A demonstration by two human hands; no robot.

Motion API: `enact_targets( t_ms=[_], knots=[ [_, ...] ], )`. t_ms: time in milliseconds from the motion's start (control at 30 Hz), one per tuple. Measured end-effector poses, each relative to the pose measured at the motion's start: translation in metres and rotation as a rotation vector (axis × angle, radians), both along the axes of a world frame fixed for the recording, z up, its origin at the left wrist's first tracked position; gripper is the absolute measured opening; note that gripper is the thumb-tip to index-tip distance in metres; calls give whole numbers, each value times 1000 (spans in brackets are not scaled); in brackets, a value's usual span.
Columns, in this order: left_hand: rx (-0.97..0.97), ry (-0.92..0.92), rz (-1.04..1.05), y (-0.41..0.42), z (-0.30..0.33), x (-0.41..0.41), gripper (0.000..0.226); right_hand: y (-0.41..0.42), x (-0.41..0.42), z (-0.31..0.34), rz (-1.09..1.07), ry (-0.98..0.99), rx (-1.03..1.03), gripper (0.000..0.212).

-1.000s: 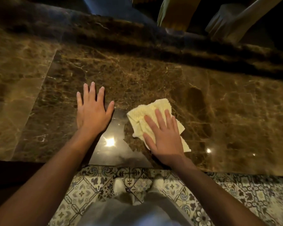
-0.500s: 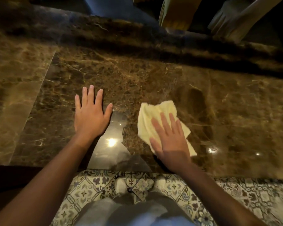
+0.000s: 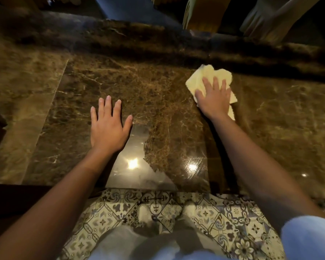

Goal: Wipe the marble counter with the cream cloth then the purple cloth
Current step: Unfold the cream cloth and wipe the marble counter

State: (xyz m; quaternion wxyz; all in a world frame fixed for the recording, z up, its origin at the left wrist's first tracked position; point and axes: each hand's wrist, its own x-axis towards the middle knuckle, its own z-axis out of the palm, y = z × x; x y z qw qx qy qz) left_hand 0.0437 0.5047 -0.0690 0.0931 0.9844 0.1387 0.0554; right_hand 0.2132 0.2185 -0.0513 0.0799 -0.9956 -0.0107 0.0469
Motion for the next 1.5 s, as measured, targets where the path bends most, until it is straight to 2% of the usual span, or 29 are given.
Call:
enact_targets(
  t_ms=[133, 233, 367, 467, 600, 733, 800, 933, 1067, 1233, 1400, 1500],
  knots=[
    [-14, 11, 1, 0, 1, 0, 70, 35, -75, -4, 402, -3, 13, 63],
    [-12, 25, 10, 0, 1, 0, 70, 26, -156, -10, 590, -36, 82, 59],
    [-24, 26, 6, -1, 3, 0, 71, -18, -231, -16, 629, -61, 136, 52],
    [-28, 15, -6, 1, 3, -1, 70, -51, -246, -15, 572, -76, 228, 47],
    [-38, 13, -22, 2, 0, -2, 69, -95, -221, -1, 242, -180, 473, 42],
    [-14, 23, -4, 2, -2, 0, 68, -110, -135, 23, -19, -346, 578, 40],
    [-3, 22, -6, 2, -3, 0, 68, -104, -84, 27, -95, -342, 633, 39],
    [37, 2, 5, 3, -8, 1, 67, -90, 4, 20, -218, -213, 689, 42],
    [88, -12, 4, 3, -12, 3, 69, -68, 52, 3, -6, -126, 513, 44],
    [102, -5, 29, 5, -18, 5, 70, -28, 67, -5, 138, -95, 497, 42],
    [73, -28, 25, 5, -18, 4, 68, 24, 20, -6, 452, -18, 581, 36],
    [68, -29, 19, 7, -19, 4, 69, 30, -27, -5, 553, 10, 633, 31]
  ],
)
